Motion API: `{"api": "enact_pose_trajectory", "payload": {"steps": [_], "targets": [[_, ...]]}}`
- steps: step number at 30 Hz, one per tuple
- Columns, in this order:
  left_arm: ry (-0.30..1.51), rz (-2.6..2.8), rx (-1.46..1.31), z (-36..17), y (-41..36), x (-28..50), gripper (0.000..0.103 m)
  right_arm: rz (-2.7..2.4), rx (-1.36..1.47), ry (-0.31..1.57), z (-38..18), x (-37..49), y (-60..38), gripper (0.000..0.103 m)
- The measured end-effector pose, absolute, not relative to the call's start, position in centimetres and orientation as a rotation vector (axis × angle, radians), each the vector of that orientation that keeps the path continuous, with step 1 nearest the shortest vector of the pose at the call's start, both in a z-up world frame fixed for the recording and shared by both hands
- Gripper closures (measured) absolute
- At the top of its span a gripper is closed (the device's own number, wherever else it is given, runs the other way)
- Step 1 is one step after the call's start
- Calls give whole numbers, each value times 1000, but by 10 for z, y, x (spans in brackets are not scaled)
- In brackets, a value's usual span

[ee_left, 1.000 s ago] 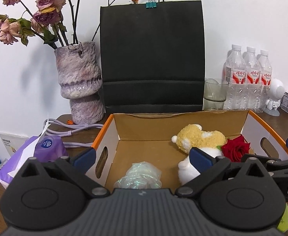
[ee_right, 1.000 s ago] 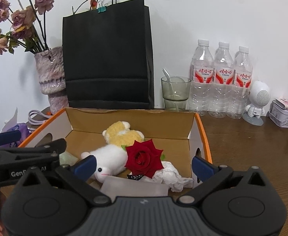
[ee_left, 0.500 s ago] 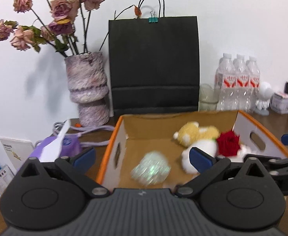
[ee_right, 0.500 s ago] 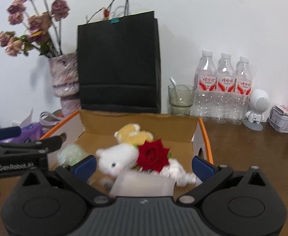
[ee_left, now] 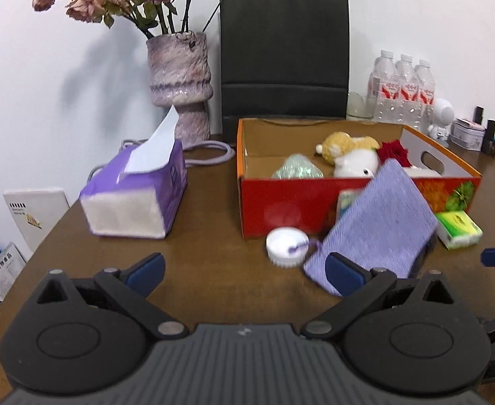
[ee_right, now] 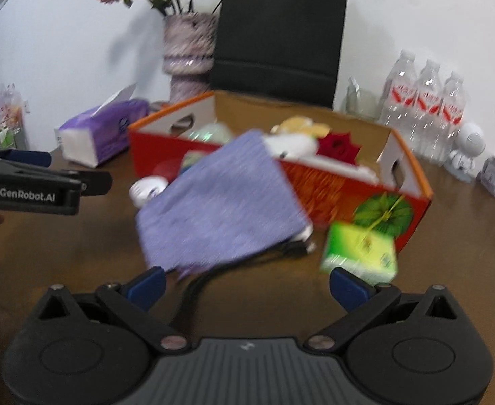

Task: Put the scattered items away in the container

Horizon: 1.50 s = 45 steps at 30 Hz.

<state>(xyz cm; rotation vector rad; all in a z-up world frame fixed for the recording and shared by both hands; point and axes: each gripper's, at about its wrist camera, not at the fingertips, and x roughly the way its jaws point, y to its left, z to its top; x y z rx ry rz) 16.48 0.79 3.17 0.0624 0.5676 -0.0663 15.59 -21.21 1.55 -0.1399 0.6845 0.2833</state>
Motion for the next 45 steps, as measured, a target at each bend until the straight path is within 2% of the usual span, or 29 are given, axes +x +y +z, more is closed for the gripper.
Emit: {"api": "enact_pose_trajectory", "payload": {"steps": [5, 8, 9, 10, 11, 12, 13, 20, 27, 38, 40, 43, 44, 45], "targets": [[577, -88, 69, 27, 7, 153, 0, 269, -121, 696, 7, 145, -204, 3], [582, -107, 73, 24, 2, 152, 0, 268, -102, 699, 4, 143, -204, 20], [586, -113, 73, 23, -1, 152, 0, 274, -94, 704, 3, 144, -204, 37], [590, -119, 73, 22, -3, 153, 0, 284, -87, 709, 2, 145, -205, 59], [593, -124, 75, 21, -6, 154, 0, 300, -80, 711, 2, 146, -206, 68], [597, -130, 78, 20, -9, 154, 0, 317, -78, 713, 2, 146, -207, 86], [600, -134, 81, 19, -12, 155, 0, 330, -74, 718, 3, 147, -208, 96], [606, -160, 77, 16, -28, 163, 0, 347, 70, 686, 10, 143, -249, 97], [589, -162, 70, 19, -43, 174, 0, 342, 159, 529, 41, 136, -276, 100], [598, -172, 93, 14, -62, 206, 0, 352, 259, 446, 65, 171, -300, 101], [605, -178, 97, 11, -64, 215, 6, 353, 267, 432, 70, 177, -301, 101], [631, -215, 100, 6, -68, 226, 27, 350, 279, 416, 77, 185, -304, 101], [642, -229, 105, 4, -69, 229, 42, 348, 281, 412, 78, 187, -305, 101], [649, -236, 106, 2, -70, 231, 62, 348, 280, 410, 78, 188, -305, 103]]}}
